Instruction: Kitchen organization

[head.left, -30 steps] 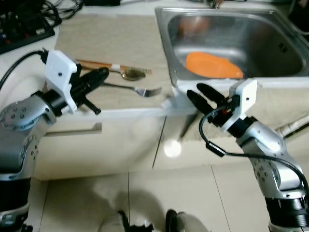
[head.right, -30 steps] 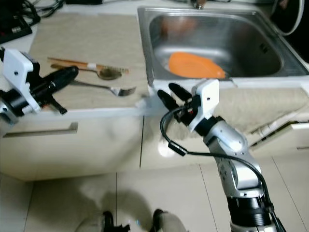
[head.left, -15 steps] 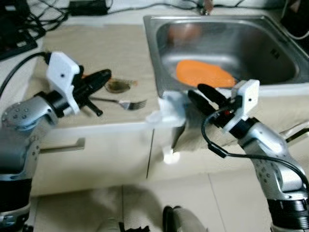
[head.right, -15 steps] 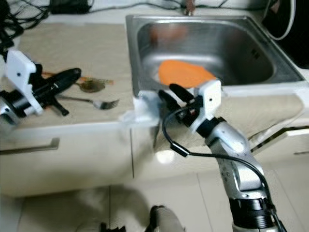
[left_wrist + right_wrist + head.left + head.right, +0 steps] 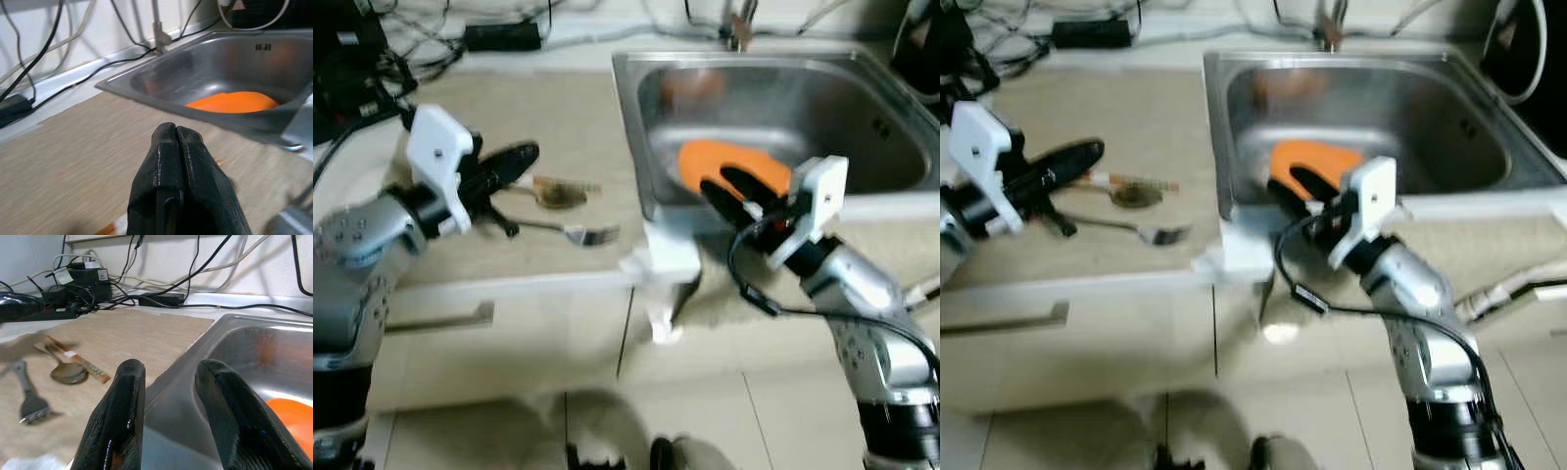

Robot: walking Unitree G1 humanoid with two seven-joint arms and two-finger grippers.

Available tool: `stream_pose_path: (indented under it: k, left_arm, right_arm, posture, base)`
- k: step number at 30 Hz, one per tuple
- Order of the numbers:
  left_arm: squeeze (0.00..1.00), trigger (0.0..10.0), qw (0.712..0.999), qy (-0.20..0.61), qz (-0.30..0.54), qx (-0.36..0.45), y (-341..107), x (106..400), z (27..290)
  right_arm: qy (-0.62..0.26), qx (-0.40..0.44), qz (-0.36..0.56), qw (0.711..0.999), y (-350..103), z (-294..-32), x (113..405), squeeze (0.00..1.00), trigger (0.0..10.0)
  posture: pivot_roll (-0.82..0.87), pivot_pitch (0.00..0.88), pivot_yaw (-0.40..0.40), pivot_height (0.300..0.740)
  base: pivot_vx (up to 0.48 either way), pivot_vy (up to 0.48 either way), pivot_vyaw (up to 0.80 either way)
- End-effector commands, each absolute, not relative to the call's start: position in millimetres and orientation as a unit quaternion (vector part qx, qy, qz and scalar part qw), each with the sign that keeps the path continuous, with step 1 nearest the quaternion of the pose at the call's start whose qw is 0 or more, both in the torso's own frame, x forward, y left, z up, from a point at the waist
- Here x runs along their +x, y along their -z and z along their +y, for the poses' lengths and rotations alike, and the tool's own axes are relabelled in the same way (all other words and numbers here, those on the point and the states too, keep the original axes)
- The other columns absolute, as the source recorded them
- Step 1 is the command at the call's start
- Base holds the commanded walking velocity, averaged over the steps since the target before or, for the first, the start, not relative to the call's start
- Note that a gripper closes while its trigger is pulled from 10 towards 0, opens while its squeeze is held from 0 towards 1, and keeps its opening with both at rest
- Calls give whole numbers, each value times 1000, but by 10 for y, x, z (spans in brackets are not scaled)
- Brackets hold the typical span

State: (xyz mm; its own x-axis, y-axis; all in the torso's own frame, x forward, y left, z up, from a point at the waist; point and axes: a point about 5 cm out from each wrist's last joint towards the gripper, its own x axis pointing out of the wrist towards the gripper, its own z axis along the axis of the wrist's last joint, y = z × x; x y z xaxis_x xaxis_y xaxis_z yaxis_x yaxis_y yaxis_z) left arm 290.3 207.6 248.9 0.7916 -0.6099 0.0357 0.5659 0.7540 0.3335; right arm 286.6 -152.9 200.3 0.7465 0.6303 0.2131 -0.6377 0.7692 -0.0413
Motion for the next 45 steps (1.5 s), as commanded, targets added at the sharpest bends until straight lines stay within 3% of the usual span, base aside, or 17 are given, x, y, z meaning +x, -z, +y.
stream_pose_path:
  k: [1,14,18,19,25,28,32,45]
  left_arm:
    - [0,10000,932,316,-74,161,-2522,2902,2093]
    - [0,10000,931,317,-77,163,-2534,2927,2077]
    - [0,10000,922,351,-72,148,-2532,2893,2093]
    - [1000,10000,918,365,-68,141,-2532,2871,2106]
    - [1000,10000,871,472,-8,136,-2477,2659,2186]
    - [1000,10000,839,523,44,143,-2372,2531,2118]
    - [1000,10000,821,550,56,146,-2300,2483,1979]
    - [1000,10000,819,553,39,147,-2257,2581,1794]
  right_arm:
    - [-347,20,-116,931,-2021,-1496,2867,0,10000]
    - [-345,17,-119,931,-2036,-1504,2892,0,10000]
    - [-355,13,-114,928,-2024,-1505,2900,0,10000]
    - [-359,16,-113,926,-2021,-1510,2897,0,10000]
    - [-401,25,-106,910,-2014,-1556,2867,0,10000]
    - [-436,19,-91,895,-1994,-1564,2835,0,10000]
    - [-464,10,-78,882,-1973,-1569,2801,0,10000]
    - [-499,-8,-51,865,-1878,-1570,2730,0,10000]
  posture:
    - [-155,162,-33,740]
    - [-154,159,-29,740]
    - [-150,155,-35,740]
    - [-150,156,-37,740]
    - [-147,158,-45,740]
    - [-146,167,-52,740]
    - [-145,175,-58,740]
    - [-145,183,-61,740]
  base:
    - [266,0,0]
    - [263,0,0]
    - [0,0,0]
    - [0,0,0]
    - [0,0,0]
    - [0,0,0]
    - [0,0,0]
    - [0,0,0]
